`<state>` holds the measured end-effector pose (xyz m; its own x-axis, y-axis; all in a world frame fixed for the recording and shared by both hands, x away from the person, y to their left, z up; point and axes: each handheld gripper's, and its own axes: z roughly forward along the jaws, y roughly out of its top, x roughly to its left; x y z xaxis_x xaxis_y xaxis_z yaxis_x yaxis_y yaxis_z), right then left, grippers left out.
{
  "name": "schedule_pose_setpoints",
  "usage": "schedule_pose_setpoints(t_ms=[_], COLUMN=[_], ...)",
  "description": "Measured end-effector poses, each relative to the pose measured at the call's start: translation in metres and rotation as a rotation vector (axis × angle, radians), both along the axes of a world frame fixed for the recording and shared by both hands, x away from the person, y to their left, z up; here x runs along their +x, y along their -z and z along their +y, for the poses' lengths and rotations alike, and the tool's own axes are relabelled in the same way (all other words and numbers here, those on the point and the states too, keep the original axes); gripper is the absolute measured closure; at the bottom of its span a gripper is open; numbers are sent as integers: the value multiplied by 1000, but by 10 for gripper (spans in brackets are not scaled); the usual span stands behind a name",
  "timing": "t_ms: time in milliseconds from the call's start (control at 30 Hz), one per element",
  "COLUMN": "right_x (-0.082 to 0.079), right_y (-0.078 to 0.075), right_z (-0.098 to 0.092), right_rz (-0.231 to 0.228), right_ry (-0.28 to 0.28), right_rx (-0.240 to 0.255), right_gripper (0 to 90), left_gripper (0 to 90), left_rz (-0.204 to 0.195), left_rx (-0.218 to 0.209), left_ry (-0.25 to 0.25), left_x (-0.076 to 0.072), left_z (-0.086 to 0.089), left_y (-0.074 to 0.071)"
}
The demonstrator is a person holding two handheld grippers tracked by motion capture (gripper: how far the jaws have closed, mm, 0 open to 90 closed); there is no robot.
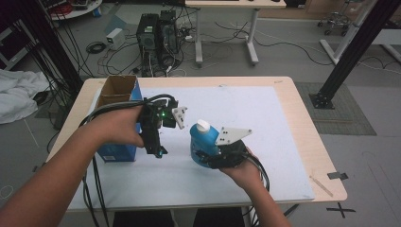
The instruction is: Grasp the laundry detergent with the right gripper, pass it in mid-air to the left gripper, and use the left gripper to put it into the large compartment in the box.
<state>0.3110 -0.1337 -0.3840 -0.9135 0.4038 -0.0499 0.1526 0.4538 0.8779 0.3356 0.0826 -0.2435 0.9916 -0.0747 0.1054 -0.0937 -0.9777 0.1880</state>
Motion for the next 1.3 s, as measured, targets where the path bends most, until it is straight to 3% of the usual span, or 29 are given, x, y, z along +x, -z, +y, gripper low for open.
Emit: schedule_pose_setpoints(t_ms=[200, 500, 1300], right_x=[-1, -1, -2], right_y=[5, 10, 7], right_z=[11, 28, 65], right_rz=[16, 33, 42], right_ry=[-81, -155, -251], right_rx=[15, 18, -4], right_gripper=[461, 461, 462], left_gripper=[61, 61, 62], left_rz=[3, 12, 5], left_rx=[5, 11, 72], left_ry=[37, 73, 126], left_x=[-3, -7, -16], left_z=[-9, -20, -28], left_y=[1, 4, 17])
